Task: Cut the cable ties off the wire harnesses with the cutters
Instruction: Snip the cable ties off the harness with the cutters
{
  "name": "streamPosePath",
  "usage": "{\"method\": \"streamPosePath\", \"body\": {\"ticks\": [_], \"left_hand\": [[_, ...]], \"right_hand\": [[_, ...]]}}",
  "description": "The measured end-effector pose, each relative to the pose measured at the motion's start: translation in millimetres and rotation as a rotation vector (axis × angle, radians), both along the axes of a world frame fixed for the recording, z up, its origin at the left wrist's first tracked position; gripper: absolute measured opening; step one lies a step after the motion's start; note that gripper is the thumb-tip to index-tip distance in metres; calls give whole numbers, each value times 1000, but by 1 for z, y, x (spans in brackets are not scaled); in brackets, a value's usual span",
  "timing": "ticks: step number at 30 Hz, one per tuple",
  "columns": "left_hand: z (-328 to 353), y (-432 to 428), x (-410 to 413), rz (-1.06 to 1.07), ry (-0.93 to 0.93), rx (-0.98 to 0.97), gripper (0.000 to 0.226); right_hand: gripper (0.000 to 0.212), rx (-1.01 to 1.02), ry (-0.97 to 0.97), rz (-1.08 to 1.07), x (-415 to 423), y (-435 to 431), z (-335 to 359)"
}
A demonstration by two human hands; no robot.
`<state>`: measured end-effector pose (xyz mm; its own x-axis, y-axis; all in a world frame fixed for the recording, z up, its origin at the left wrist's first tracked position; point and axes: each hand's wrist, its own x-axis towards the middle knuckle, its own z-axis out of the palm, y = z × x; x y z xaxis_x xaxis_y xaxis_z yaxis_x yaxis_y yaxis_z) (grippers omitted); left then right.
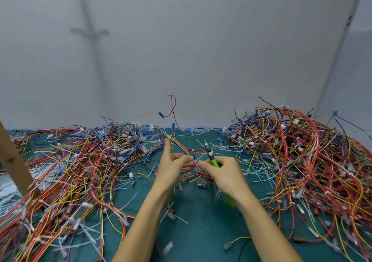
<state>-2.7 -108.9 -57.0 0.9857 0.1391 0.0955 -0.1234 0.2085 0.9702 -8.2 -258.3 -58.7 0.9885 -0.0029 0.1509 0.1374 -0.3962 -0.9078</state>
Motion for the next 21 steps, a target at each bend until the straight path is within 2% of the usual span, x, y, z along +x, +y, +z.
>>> {"method": "streamPosePath", "body": {"ticks": [5,9,11,15,18,21], "left_hand": [[1,3,-5,-119,-42,20,103],[4,4,-9,-189,-59,60,108],[5,3,-11,-225,-49,40,108],[5,1,-10,-160,-94,38,108],[3,3,-6,-41,-156,21,107],[3,6,-4,51,-208,25,105]], "right_hand": [[16,151,16,-15,3,8,-6],[16,199,-52,-64,3,8,-5],[14,160,-65,-67,2,7,-4],[40,71,-96,-45,1,4,1],[60,-139,-196,-66,-4,1,6],[58,-288,-270,-49,-8,-2,9]]}}
